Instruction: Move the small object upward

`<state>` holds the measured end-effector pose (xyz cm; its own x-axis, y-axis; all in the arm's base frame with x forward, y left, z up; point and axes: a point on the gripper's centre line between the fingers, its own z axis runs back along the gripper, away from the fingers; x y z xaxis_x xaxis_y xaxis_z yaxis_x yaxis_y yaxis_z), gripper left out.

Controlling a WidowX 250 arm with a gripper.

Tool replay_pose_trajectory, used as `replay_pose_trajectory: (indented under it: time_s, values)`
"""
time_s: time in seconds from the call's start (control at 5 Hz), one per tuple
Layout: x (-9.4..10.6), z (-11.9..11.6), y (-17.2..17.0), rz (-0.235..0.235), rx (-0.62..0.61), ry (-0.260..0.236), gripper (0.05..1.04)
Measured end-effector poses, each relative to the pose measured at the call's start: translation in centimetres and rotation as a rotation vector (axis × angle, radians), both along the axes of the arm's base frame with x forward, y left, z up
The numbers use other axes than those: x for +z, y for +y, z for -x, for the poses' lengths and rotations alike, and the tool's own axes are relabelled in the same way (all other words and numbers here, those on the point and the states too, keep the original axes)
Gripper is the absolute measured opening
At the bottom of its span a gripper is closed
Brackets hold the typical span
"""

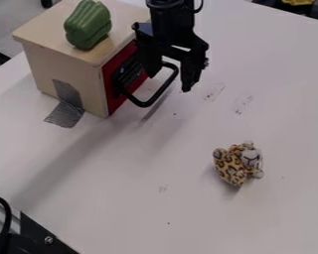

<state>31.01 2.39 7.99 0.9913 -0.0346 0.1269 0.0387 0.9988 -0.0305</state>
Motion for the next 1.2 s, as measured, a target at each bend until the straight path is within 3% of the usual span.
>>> replay_pose_trajectory:
  time_s: [0.2, 0.4, 0.8, 1.0, 1.2]
  values:
    - [-1.1, 0.5, -0.1, 0.006, 0.002, 0.040, 0.998]
    - [-2.0, 2.6, -3.8, 0.025, -0.064, 0.083, 0.998]
    - [-2.0, 4.5, -12.1, 0.028, -0.250, 0.070, 0.998]
    - [-4.7, 5.0, -14.4, -0.003, -0.316, 0.138, 0.998]
    - [-7.0, 4.5, -14.3, -0.039, -0.305, 0.204, 0.998]
